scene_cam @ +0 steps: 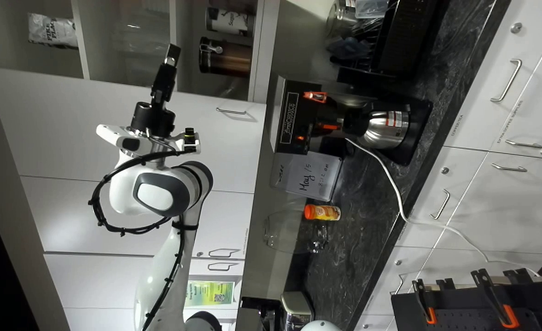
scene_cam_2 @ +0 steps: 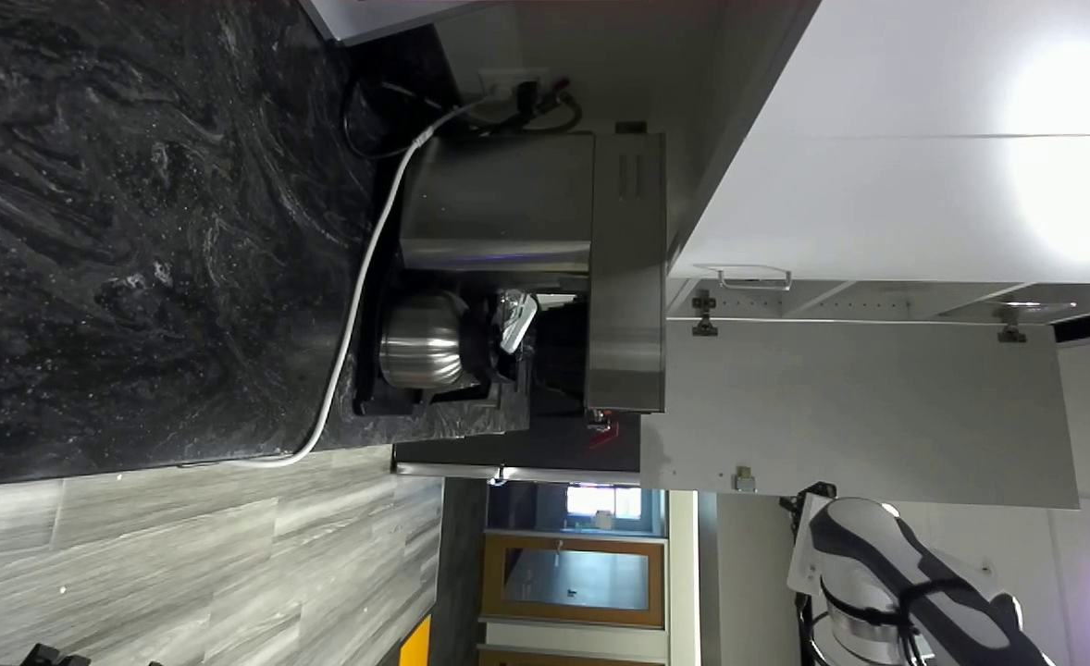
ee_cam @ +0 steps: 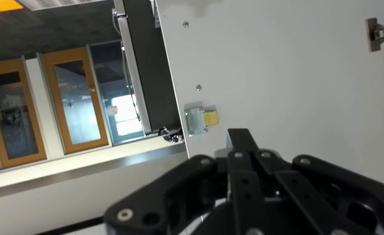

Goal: Open the first top kitchen cabinet on the right

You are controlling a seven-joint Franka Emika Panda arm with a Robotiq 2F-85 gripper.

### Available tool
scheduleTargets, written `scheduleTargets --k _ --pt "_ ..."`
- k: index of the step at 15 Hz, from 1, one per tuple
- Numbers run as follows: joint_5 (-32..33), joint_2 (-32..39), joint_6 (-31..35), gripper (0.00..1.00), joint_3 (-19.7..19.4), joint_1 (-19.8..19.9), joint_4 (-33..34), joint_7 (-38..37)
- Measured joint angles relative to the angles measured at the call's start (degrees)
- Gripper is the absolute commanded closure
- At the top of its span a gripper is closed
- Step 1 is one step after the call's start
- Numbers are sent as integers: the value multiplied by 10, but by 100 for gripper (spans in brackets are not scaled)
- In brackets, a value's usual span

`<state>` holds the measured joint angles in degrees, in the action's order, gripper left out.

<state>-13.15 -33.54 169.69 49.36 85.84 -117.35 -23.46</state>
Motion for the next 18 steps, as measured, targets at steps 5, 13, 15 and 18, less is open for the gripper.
scheduleTargets --k 5,13,15,18 --pt "-115 17 -91 84 -164 -212 -24 146" --pt "4 6 -155 38 -384 -487 -60 139" --pt "25 8 -155 28 -398 -504 -60 126" --pt "26 10 -154 28 -398 -504 -60 126"
